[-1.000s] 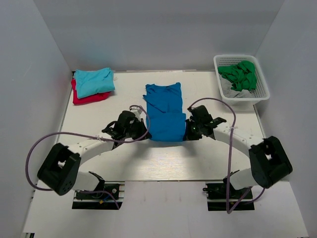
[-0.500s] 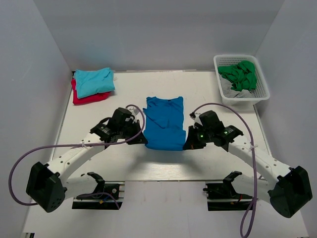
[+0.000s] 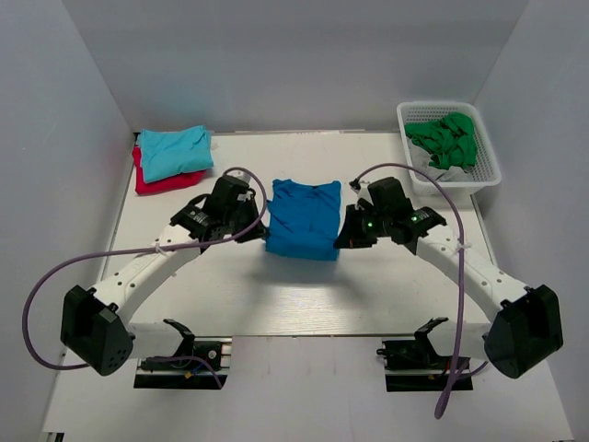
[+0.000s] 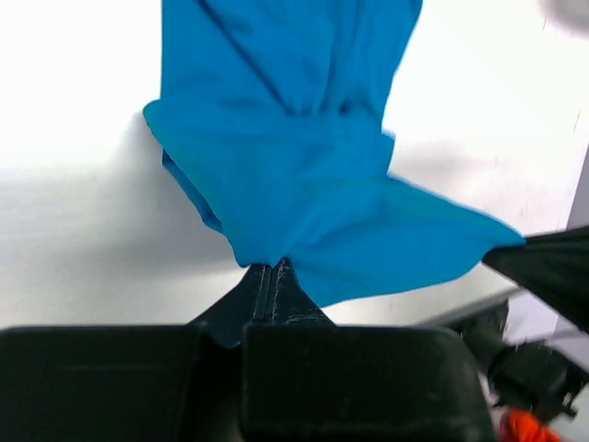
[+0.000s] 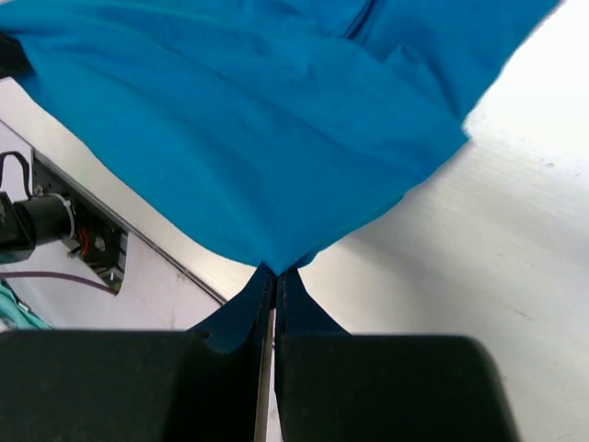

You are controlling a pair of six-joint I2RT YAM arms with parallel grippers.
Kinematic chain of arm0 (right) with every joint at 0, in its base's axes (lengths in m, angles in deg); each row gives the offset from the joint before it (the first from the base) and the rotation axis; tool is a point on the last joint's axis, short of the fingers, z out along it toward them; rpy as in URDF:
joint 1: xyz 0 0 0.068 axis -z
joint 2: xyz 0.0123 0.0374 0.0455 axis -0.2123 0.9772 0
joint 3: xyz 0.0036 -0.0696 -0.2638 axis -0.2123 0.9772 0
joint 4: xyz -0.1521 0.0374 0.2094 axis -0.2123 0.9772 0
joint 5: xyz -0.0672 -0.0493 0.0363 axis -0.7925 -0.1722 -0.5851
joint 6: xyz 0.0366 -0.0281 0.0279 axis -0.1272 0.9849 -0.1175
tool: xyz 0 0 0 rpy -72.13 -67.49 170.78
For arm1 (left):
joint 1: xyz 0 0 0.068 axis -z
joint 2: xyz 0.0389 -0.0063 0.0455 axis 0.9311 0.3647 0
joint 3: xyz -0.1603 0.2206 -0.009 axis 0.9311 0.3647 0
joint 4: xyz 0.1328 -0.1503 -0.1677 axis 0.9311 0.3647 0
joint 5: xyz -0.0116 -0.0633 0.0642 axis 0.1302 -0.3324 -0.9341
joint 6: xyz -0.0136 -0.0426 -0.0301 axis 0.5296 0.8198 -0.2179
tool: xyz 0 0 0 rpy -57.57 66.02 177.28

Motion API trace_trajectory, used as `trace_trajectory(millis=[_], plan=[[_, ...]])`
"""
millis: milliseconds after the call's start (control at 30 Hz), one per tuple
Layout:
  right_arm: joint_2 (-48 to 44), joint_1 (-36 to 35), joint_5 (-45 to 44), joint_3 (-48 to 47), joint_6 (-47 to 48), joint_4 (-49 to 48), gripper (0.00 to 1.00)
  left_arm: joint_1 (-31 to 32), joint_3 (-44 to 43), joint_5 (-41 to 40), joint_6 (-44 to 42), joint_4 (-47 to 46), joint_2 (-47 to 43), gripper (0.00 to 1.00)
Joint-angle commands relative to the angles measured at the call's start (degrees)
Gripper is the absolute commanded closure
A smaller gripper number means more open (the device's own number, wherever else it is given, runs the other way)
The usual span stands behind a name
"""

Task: Fold and stack the t-shirts
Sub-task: Fold the long partially folded tshirt into a neat square

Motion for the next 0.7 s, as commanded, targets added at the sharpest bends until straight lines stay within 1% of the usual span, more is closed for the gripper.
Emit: trace_trajectory(millis=[0, 200, 367, 400, 533, 667], plan=[[1.96, 1.88, 0.15, -4.96, 2.93, -0.50, 1.00, -0.36, -4.91, -7.37, 0.92, -0.08, 1.22, 1.00], [5.04, 5.22, -0.99, -8.14, 4.69, -1.98, 1.00, -2.03, -9.74, -10.72, 1.44, -1.57, 6.49, 1.00], [12.41, 8.12, 1.73, -11.40, 5.75, -3.21, 1.00, -3.96, -11.77, -12.47, 1.45, -3.33, 10.27, 1.00], [13.12, 8.91, 3.21, -11.57, 5.84, -3.48, 1.00, -4.58, -13.17, -12.47, 1.45, -3.94, 11.67, 1.00], [16.46, 10.76, 4.54, -13.15, 5.48, -5.32, 1.00, -5.90, -15.46, -11.25, 0.92, -5.87, 15.80, 1.00], [20.68, 12.87, 2.89, -15.70, 5.92, -7.43, 1.00, -7.92, -18.71, -10.72, -0.22, -6.57, 20.37, 1.00]])
